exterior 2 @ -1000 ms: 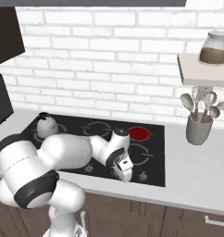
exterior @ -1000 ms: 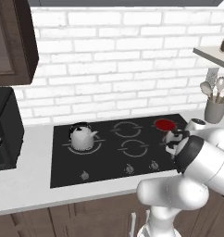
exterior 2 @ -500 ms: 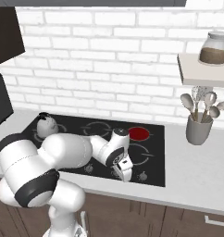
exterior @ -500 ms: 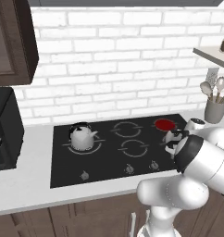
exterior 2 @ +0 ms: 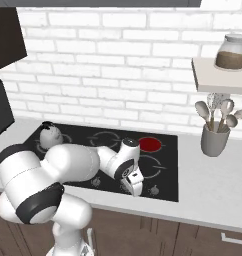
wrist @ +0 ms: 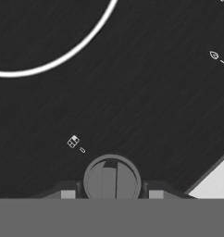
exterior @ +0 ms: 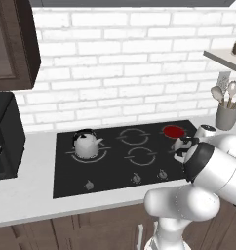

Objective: Turn off the rear right burner of the stove.

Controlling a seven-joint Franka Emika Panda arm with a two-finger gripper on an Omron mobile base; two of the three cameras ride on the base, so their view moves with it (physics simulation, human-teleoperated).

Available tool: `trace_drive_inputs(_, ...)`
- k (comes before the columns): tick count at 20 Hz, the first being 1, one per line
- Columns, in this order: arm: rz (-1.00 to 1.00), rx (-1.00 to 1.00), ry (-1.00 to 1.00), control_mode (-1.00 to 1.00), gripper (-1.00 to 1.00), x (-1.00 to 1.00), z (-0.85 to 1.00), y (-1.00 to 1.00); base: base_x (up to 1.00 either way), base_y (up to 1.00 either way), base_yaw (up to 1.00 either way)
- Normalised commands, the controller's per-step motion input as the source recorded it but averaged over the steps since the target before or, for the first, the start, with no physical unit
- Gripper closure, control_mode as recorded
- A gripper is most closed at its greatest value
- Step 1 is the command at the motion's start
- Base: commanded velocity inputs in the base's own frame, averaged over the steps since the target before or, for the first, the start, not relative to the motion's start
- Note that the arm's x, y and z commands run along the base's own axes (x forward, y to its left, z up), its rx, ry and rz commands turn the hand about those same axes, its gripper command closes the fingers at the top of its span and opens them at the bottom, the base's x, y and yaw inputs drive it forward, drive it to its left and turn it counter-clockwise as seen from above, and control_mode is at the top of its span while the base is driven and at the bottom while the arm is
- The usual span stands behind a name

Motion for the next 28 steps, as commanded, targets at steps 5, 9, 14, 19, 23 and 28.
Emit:
trace_drive_inputs(5, -0.14, 0.00, 0.05, -1.00, 1.00, 0.00, 0.00, 0.00, 0.00, 0.00, 0.00)
trace_drive_inputs(9, -0.41, 0.02, 0.15, -1.00, 1.00, 0.00, 0.00, 0.00, 0.00, 0.00, 0.00)
trace_drive_inputs(14, -0.60, 0.02, 0.18, -1.00, 1.00, 0.00, 0.00, 0.00, 0.00, 0.00, 0.00)
trace_drive_inputs(19, -0.71, 0.04, 0.20, -1.00, 1.00, 0.00, 0.00, 0.00, 0.00, 0.00, 0.00)
trace_drive_inputs(23, -0.78, 0.04, 0.18, -1.00, 1.00, 0.00, 0.00, 0.00, 0.00, 0.00, 0.00)
trace_drive_inputs(28, -0.85, 0.03, 0.17, -1.00, 1.00, 0.00, 0.00, 0.00, 0.00, 0.00, 0.00)
